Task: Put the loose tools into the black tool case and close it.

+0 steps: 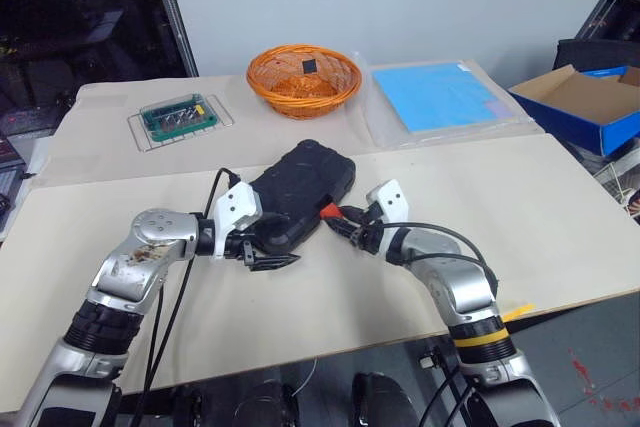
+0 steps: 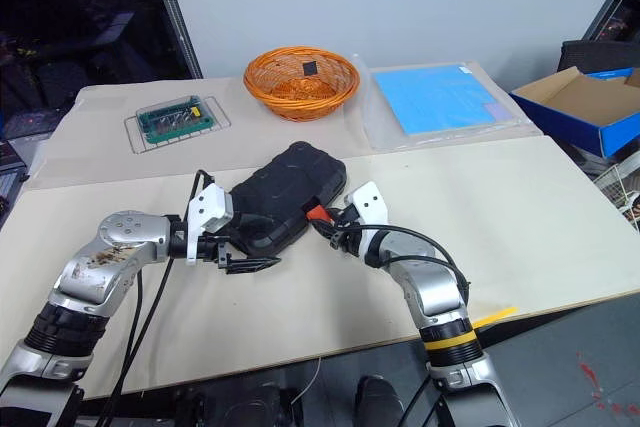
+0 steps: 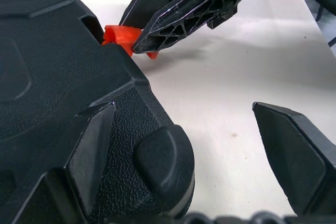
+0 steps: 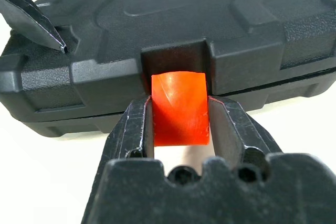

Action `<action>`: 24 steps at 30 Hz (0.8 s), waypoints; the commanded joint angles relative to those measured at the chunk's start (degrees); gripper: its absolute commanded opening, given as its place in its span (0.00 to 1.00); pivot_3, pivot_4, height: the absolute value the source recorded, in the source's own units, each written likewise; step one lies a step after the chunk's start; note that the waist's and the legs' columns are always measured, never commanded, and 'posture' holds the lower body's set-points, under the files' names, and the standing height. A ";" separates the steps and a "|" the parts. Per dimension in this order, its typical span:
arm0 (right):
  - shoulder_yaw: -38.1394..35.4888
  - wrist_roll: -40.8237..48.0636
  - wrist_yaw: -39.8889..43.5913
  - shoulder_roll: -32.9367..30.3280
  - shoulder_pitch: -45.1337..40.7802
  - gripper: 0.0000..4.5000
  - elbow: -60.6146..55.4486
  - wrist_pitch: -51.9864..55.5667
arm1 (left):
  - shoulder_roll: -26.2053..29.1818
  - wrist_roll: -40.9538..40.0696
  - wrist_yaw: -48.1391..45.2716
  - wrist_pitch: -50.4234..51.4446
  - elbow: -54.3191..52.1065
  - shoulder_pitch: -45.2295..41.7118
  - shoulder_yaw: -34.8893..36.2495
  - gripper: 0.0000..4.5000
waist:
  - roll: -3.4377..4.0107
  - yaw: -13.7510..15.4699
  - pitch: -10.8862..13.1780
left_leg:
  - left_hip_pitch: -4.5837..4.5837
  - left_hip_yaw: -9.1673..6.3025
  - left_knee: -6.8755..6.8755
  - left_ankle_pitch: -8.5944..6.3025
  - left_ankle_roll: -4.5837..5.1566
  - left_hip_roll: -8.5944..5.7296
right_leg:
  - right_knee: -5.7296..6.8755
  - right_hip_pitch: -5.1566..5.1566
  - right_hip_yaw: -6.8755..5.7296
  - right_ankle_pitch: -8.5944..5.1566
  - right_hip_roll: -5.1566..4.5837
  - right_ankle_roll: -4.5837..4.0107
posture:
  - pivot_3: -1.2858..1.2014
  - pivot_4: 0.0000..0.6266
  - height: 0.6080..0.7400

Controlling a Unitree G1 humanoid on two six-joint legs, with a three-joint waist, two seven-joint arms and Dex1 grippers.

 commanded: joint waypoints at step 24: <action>2.79 -4.29 1.46 -3.82 -6.13 0.62 3.85 0.29 | 1.20 2.37 0.52 2.74 1.53 2.67 -2.50 1.00 | 0.02 0.95 -0.02 | 0.12 -0.03 -0.07 -0.15 -0.20 -0.01 | -0.10 0.14 -0.02 0.01 -0.05 -0.07 | 0.52 0.24 1.00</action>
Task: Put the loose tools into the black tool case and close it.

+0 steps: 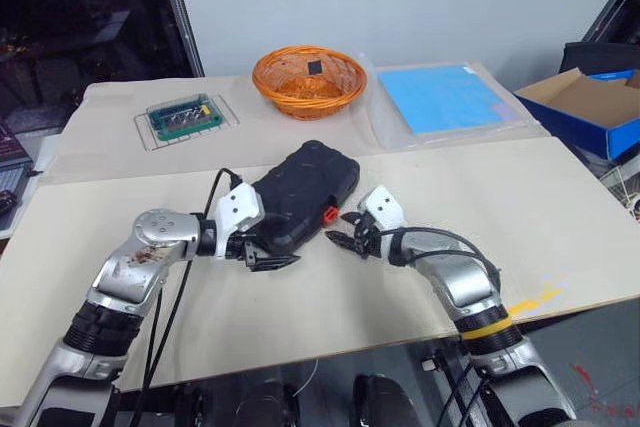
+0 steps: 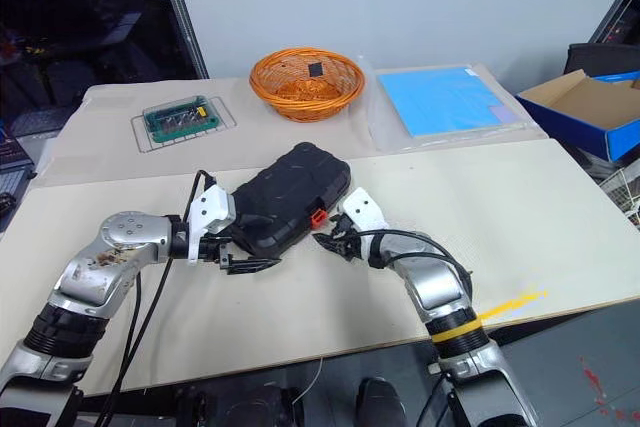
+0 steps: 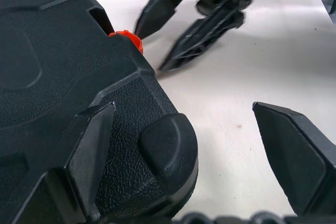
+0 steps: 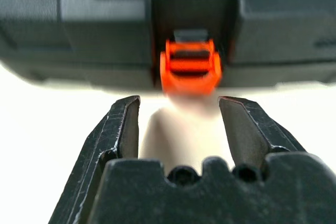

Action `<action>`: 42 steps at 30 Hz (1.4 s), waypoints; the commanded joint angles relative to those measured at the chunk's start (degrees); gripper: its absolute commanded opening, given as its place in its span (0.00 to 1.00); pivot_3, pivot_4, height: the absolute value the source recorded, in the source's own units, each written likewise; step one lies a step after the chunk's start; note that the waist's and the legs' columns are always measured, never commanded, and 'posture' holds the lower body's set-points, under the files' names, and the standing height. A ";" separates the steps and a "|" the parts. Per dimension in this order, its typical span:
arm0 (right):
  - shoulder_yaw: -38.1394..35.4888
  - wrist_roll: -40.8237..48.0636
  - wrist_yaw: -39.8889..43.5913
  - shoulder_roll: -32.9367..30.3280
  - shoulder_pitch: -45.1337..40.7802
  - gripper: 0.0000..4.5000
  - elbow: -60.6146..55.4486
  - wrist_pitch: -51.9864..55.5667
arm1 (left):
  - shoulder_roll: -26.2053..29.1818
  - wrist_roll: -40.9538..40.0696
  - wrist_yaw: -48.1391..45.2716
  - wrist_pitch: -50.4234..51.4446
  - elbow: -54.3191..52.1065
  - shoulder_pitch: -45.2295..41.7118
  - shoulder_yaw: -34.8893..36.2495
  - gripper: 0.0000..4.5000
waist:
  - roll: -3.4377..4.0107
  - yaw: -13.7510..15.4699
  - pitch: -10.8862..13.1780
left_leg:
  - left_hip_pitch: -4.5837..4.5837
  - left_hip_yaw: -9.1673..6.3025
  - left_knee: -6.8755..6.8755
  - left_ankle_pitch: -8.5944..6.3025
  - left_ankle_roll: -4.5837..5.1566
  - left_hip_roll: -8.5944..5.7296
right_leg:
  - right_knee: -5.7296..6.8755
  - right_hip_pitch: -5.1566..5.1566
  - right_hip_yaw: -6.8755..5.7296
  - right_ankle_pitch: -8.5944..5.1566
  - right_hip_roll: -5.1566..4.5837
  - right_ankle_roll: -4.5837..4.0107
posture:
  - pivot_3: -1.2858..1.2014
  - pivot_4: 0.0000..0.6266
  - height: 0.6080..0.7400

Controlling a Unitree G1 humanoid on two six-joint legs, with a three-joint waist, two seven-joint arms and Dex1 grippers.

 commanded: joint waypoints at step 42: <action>-3.05 2.42 3.22 -2.98 -3.45 0.27 -9.62 1.84 | 0.55 2.43 0.40 2.54 1.71 2.43 -3.25 1.00 | 0.01 0.83 0.01 | -0.28 0.00 -0.08 0.10 0.29 -0.03 | -0.10 -0.24 -0.01 0.01 -0.01 -0.05 | 0.52 0.24 1.00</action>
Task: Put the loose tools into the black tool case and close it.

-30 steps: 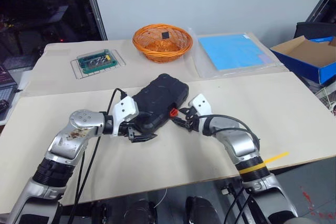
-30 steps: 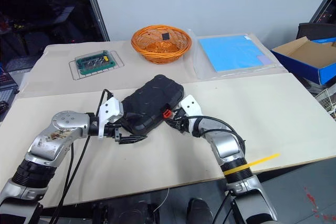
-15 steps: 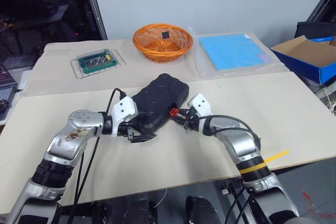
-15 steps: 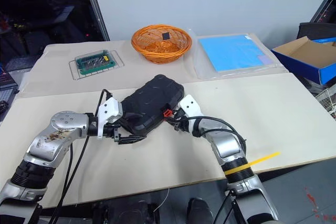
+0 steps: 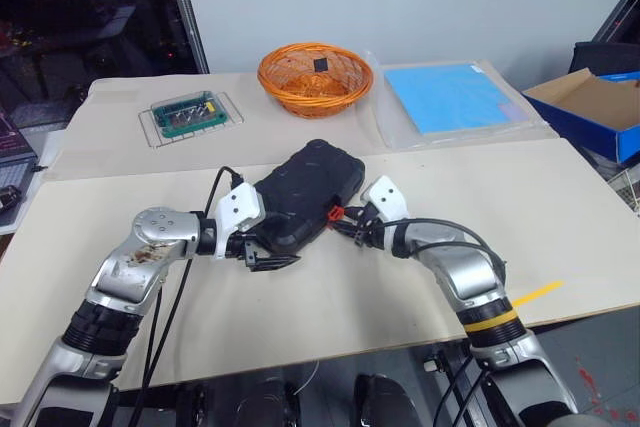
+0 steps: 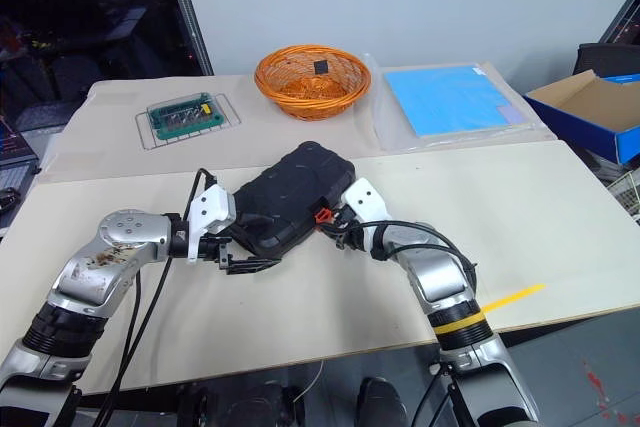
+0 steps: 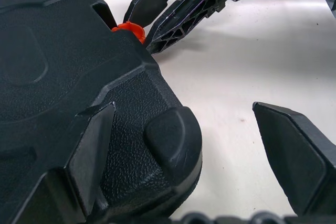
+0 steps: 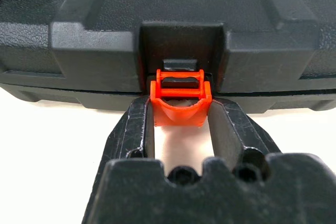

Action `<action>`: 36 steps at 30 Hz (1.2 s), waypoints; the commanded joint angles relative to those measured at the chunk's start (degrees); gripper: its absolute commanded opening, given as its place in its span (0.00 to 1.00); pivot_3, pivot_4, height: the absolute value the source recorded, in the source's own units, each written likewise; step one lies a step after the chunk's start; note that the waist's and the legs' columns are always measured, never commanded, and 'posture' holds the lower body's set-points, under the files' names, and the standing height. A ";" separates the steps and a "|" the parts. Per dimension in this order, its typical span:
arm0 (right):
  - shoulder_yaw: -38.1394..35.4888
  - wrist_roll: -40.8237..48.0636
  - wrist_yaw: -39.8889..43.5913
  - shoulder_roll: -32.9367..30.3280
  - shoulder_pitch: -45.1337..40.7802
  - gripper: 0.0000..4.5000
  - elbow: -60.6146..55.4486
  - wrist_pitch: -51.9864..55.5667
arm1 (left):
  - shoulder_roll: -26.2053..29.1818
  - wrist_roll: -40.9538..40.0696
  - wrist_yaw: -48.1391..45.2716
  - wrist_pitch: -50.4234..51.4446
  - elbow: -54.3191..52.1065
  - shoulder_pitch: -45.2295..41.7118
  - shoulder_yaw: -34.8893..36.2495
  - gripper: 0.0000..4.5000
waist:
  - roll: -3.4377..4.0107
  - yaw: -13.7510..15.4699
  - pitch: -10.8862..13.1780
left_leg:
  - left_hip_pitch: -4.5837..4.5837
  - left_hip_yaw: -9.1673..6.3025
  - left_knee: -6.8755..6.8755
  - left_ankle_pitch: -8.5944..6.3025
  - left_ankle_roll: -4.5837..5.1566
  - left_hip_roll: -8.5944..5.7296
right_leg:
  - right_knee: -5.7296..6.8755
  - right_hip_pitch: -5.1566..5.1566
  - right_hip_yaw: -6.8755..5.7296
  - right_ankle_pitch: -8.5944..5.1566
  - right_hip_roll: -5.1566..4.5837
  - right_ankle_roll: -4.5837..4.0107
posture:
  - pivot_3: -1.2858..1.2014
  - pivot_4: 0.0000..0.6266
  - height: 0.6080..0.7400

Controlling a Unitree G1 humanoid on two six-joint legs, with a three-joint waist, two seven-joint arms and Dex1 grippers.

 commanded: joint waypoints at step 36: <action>-4.32 5.53 0.55 0.27 -5.85 0.27 -11.05 6.20 | -0.91 3.16 1.86 3.61 3.18 2.30 -4.59 1.00 | 0.01 0.18 0.01 | -0.17 -0.01 0.02 0.06 0.22 -0.04 | -0.02 -0.09 -0.02 -0.01 0.00 0.02 | 0.52 0.24 1.00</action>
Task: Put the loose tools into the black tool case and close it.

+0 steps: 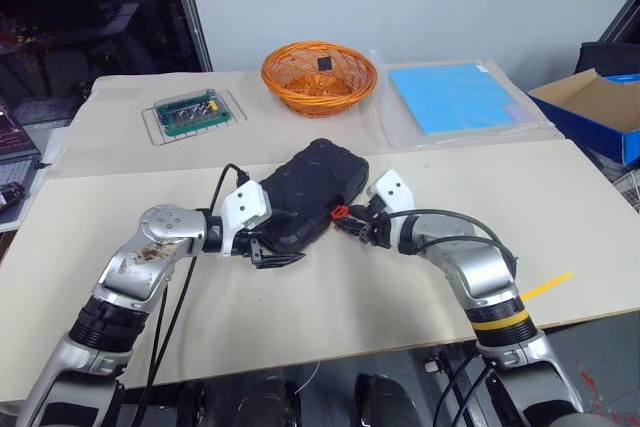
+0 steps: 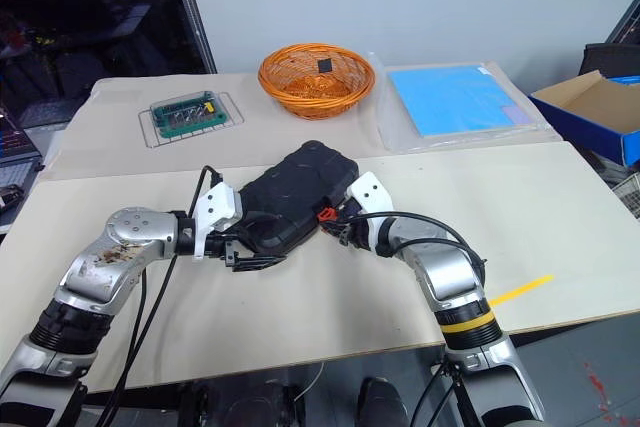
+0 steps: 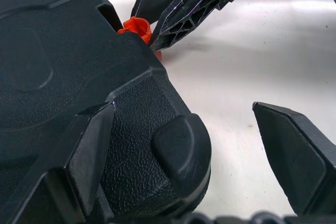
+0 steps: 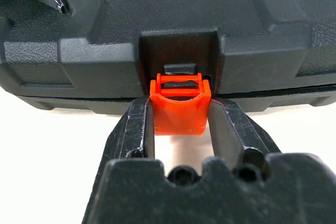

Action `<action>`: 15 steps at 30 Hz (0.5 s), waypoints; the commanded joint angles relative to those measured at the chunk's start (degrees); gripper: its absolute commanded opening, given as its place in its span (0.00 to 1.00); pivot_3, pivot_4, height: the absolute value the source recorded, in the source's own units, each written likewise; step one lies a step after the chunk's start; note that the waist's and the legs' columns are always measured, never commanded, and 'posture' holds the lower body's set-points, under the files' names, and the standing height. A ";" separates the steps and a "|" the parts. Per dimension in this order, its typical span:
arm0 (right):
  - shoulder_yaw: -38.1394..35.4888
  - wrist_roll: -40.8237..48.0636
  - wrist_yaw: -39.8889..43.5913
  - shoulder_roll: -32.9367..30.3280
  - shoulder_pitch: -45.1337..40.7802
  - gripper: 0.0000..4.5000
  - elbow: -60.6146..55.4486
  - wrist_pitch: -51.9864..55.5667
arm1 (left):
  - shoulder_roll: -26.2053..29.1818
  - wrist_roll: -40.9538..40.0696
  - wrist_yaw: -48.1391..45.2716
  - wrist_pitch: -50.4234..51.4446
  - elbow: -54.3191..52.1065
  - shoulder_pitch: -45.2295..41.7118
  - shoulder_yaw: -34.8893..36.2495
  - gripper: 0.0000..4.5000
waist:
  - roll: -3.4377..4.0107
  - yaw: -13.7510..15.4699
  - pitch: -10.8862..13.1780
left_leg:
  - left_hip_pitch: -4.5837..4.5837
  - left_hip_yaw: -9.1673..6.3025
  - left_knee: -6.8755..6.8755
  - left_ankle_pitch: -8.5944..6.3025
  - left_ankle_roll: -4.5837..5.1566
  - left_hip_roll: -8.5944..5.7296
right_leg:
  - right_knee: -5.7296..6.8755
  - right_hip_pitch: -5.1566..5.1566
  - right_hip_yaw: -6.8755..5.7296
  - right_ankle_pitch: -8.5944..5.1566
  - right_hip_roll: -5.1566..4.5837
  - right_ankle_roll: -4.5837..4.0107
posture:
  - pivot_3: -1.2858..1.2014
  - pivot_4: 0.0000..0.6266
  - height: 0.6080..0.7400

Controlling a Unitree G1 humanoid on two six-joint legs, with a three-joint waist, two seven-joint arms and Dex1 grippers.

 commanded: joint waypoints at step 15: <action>-0.75 1.60 3.27 -2.99 -2.21 0.61 -7.58 -3.07 | -0.23 2.54 0.41 3.42 3.51 3.05 -3.41 1.00 | 0.04 -0.06 -0.04 | 0.02 -0.01 0.01 0.00 0.00 0.00 | 0.02 0.02 0.00 0.00 0.01 0.00 | 0.52 0.24 1.00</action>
